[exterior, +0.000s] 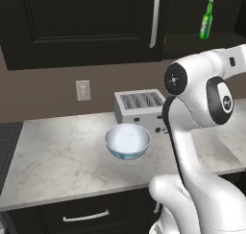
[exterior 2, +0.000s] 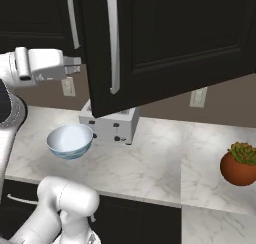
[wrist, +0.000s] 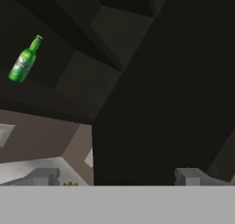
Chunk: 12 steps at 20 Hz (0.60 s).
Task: Open the cabinet. Pick the tangerine and mango from the cabinet and place them into the bowl. Then close the cabinet.
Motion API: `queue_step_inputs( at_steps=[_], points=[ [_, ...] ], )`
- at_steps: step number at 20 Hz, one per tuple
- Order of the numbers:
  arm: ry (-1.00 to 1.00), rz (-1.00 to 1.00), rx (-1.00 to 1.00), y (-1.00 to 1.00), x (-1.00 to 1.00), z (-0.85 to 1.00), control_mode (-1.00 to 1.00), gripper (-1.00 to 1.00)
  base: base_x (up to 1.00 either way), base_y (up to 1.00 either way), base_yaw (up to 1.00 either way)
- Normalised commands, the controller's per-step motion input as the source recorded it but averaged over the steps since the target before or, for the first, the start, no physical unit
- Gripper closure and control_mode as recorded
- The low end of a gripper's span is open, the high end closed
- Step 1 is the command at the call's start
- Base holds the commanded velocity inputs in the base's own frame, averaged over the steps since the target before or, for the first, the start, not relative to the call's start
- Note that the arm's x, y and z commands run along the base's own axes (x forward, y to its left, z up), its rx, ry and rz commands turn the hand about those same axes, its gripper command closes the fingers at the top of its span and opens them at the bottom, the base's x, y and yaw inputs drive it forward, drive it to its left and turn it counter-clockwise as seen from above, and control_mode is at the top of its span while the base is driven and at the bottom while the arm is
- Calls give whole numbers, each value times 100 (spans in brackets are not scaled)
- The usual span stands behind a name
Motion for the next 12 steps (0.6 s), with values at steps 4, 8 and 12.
queue_step_inputs(
  at_steps=[4,8,12],
  points=[
    [0,0,3,-59,6,-6,-100,-100,0,0,0],
    [-1,0,9,-77,-2,0,-100,-100,0,0,0],
    [-7,-2,13,-88,-18,0,-100,-100,0,0,0]
  ],
)
